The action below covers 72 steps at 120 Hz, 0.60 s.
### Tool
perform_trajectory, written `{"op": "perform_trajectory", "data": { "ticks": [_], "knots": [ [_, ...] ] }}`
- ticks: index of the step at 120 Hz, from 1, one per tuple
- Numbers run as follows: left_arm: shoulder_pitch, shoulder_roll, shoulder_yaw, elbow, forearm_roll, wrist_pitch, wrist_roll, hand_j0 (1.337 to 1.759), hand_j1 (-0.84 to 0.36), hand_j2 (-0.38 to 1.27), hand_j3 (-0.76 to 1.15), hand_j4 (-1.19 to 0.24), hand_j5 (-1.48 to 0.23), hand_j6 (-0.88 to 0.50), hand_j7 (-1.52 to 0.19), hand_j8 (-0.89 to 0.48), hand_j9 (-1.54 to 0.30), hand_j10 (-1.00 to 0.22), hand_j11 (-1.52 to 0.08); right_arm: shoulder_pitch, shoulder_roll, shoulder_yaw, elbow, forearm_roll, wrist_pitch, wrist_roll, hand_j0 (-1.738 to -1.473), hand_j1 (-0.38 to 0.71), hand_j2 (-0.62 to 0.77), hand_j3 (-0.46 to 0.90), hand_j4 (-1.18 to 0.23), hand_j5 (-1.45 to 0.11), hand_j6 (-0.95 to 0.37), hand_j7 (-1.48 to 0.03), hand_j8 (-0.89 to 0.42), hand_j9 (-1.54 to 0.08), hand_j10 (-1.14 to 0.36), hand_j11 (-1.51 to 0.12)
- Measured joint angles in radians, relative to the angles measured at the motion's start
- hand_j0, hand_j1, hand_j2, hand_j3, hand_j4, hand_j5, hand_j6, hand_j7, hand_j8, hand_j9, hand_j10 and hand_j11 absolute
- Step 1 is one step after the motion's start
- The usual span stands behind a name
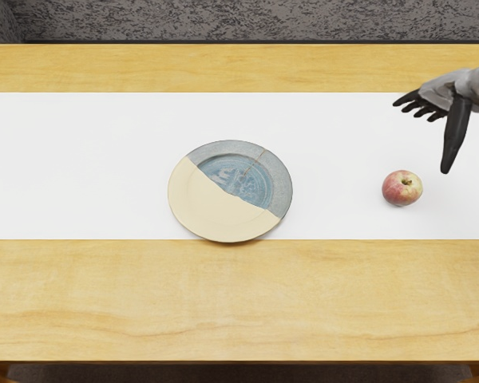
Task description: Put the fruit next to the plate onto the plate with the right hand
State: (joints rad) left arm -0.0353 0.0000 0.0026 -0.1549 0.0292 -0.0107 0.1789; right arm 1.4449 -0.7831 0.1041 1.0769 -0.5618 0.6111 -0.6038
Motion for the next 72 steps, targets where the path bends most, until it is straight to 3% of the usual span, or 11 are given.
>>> {"op": "perform_trajectory", "data": {
  "ticks": [36,53,72],
  "knots": [
    [0.000,0.000,0.000,0.000,0.000,0.000,0.000,1.658,0.35,0.00,0.00,0.00,0.00,0.00,0.00,0.00,0.00,0.00,0.00,0.033,-0.004,0.040,-0.008,0.032,0.000,-0.007,-1.658,-0.35,0.00,0.00,0.00,0.00,-0.01,0.00,0.00,0.00,0.00,0.00],
    [0.000,0.000,0.000,0.000,0.000,0.000,0.000,1.658,0.35,0.00,0.00,0.00,0.00,0.00,0.00,0.00,0.00,0.00,0.00,-0.012,-0.068,0.050,0.192,-0.016,0.000,-0.007,-1.658,-0.35,0.00,0.00,0.00,0.00,0.00,0.00,0.00,0.00,0.00,0.00],
    [0.000,0.000,0.000,0.000,0.000,0.000,0.000,1.658,0.35,0.00,0.00,0.00,0.00,0.00,0.00,0.00,0.00,0.00,0.00,-0.093,-0.099,0.052,0.336,-0.188,-0.066,-0.007,-1.658,-0.35,0.00,0.00,0.00,0.00,-0.01,0.00,0.00,0.00,0.00,0.00]
  ]
}}
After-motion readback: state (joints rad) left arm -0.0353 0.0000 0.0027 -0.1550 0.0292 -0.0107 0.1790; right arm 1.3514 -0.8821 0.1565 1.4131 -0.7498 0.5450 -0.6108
